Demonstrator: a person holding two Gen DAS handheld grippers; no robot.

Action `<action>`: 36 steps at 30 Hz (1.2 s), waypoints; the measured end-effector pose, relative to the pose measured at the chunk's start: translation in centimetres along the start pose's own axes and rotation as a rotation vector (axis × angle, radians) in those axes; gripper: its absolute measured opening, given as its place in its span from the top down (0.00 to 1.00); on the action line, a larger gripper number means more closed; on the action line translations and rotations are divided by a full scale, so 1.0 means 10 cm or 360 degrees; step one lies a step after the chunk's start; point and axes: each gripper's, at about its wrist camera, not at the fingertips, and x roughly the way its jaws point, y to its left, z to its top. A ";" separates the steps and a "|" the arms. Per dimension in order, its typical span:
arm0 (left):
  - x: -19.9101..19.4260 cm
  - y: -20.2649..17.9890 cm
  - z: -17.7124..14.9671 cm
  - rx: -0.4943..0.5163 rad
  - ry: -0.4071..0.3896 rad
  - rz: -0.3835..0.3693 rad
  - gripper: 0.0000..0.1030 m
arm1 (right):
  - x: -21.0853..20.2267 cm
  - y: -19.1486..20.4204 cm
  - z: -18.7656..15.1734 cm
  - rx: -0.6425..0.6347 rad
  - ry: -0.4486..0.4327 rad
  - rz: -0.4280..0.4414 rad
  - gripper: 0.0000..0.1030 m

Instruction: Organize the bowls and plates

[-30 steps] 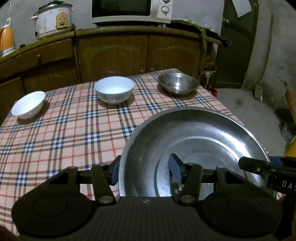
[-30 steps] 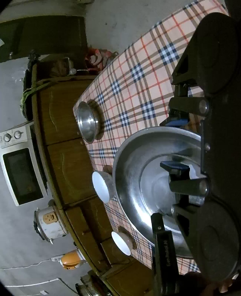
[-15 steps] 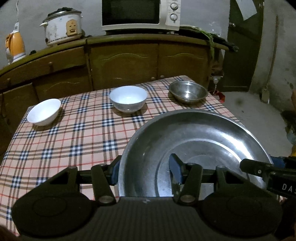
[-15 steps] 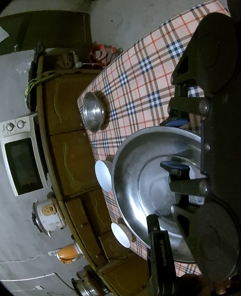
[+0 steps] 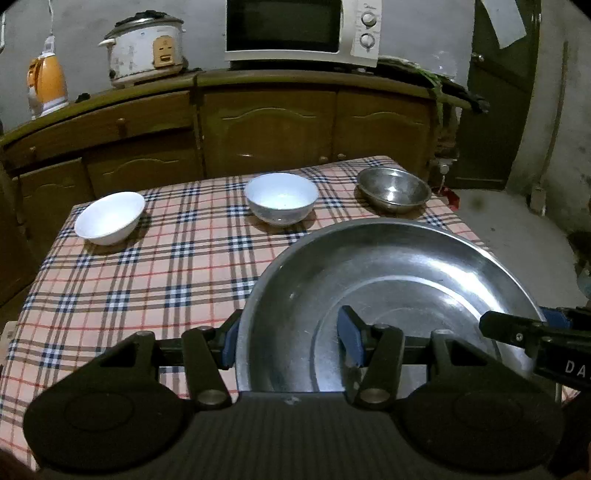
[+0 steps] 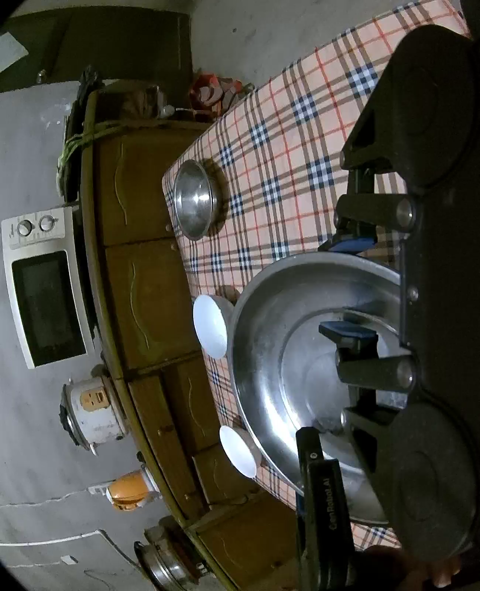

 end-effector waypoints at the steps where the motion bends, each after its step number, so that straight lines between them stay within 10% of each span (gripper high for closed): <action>1: 0.00 0.02 -0.01 -0.0004 0.0001 0.0006 0.47 | 0.01 0.02 0.00 0.0000 0.0001 0.0007 0.52; 36: -0.18 0.55 -0.08 -0.0087 -0.0051 0.0130 0.47 | 0.18 0.59 0.01 -0.0190 -0.0012 0.0126 0.52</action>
